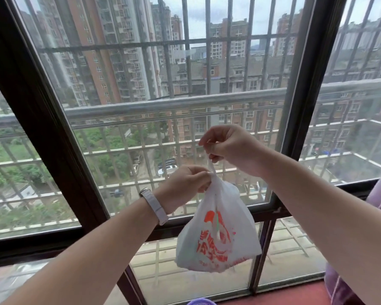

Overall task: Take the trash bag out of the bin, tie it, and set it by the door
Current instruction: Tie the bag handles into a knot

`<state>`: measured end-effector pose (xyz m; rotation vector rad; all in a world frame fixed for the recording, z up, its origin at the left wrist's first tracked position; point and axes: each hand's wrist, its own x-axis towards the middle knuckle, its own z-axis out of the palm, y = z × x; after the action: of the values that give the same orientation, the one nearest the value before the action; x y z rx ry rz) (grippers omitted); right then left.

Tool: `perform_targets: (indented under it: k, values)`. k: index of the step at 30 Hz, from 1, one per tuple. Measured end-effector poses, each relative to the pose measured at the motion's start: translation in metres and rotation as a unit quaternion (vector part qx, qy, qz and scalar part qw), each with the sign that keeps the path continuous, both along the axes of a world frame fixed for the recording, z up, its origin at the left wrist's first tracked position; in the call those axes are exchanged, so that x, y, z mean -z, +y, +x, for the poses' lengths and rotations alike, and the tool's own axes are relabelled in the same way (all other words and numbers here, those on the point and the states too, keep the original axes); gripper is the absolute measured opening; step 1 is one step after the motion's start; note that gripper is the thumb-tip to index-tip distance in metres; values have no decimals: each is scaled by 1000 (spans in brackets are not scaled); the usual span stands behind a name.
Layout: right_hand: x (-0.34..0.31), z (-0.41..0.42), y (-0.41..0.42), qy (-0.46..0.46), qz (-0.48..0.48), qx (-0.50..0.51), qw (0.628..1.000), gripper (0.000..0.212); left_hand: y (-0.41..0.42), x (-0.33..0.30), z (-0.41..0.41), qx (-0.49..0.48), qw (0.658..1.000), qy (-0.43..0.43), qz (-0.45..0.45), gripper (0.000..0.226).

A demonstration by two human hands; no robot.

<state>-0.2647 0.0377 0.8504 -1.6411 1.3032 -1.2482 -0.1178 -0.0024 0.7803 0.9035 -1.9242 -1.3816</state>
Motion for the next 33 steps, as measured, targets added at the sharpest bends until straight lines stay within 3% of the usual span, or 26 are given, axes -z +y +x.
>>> perform_targets:
  k: [4, 15, 17, 22, 27, 33]
  values:
    - [8, -14, -2, -31, 18, 20, 999, 23, 5, 3, -11, -9, 999, 24, 35, 22]
    - [26, -27, 19, 16, 14, 117, 993, 13, -1, 0, -32, -16, 992, -125, 2, 22]
    - [35, -21, 29, -14, 17, 117, 993, 9, -3, 2, -35, -37, 992, -122, 25, 20]
    - [66, -7, 45, -145, 97, 78, 982, 23, -10, 4, -31, -50, 990, -44, 124, 30]
    - [85, 4, 39, -272, 136, 96, 948, 46, -13, 3, -19, -39, 994, -44, 87, 23]
    - [90, 13, 31, -208, 110, 130, 963, 28, -12, -3, -8, -34, 997, -62, 13, 19]
